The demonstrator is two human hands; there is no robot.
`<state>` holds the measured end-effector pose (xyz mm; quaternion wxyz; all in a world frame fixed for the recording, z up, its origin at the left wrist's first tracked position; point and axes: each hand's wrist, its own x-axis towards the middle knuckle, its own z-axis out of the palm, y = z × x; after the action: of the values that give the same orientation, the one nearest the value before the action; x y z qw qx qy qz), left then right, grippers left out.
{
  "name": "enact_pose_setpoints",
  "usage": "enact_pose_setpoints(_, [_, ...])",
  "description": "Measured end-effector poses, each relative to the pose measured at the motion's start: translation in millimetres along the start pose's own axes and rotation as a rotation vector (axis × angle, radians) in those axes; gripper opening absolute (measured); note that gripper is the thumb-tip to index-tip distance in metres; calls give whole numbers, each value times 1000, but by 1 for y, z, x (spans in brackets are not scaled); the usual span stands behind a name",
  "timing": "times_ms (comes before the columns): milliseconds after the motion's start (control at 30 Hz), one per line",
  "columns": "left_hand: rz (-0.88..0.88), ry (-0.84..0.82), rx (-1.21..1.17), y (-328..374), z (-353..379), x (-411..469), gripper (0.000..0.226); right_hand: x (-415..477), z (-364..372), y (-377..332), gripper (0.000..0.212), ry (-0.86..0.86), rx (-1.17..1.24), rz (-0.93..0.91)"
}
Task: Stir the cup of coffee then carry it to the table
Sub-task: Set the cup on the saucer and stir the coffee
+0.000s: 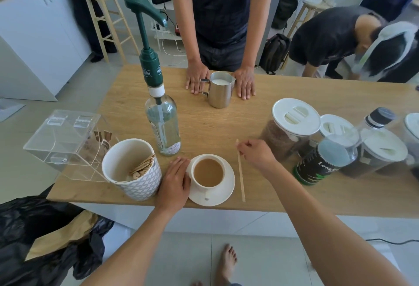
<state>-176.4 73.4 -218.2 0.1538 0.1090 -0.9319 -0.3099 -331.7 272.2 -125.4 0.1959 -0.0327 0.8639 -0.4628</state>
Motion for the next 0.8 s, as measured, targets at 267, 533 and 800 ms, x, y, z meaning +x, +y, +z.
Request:
enact_pose_setpoints(267, [-49,-36,-26,1,-1,0,40,-30,-22,-39,13,-43,214,-162])
enact_pose_setpoints(533, [-58,-49,-27,0,-1,-1,40,-59,-27,-44,11,100,-31,-448])
enact_pose_setpoints(800, [-54,-57,-1,1,0,0,41,-74,-6,-24,7,39,-203,-640])
